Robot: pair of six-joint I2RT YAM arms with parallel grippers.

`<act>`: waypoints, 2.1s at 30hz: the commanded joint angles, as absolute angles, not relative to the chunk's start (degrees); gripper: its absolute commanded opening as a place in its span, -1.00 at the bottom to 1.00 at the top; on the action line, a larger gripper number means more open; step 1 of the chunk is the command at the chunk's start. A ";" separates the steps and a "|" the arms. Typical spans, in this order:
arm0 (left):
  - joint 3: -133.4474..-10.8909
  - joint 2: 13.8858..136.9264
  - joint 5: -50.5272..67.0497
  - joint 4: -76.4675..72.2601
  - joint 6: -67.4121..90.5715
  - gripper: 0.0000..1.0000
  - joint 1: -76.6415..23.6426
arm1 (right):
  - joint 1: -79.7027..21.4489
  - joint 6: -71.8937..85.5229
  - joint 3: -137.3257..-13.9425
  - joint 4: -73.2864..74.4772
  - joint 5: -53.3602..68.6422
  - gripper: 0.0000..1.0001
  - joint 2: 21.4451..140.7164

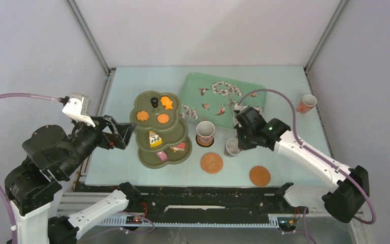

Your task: Serve the afternoon tea

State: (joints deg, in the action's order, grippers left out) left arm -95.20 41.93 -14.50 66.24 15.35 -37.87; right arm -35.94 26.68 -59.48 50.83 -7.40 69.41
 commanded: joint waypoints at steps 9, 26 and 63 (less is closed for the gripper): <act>-93.84 40.54 -12.40 63.03 20.58 0.97 -38.06 | -55.58 24.19 -66.59 47.24 -11.72 -1.00 82.91; -95.01 40.96 -12.78 64.27 21.80 0.97 -38.06 | -58.86 25.31 -71.72 47.36 -16.54 -1.00 93.18; -93.86 42.35 -11.94 63.20 18.07 0.97 -38.06 | -33.55 65.75 -36.70 61.30 -8.61 -0.27 58.68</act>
State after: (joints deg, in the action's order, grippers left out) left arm -93.86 41.06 -13.04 64.82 19.44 -37.87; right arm -35.53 58.61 -40.12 64.36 -12.67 59.11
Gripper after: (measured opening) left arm 0.985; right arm 0.395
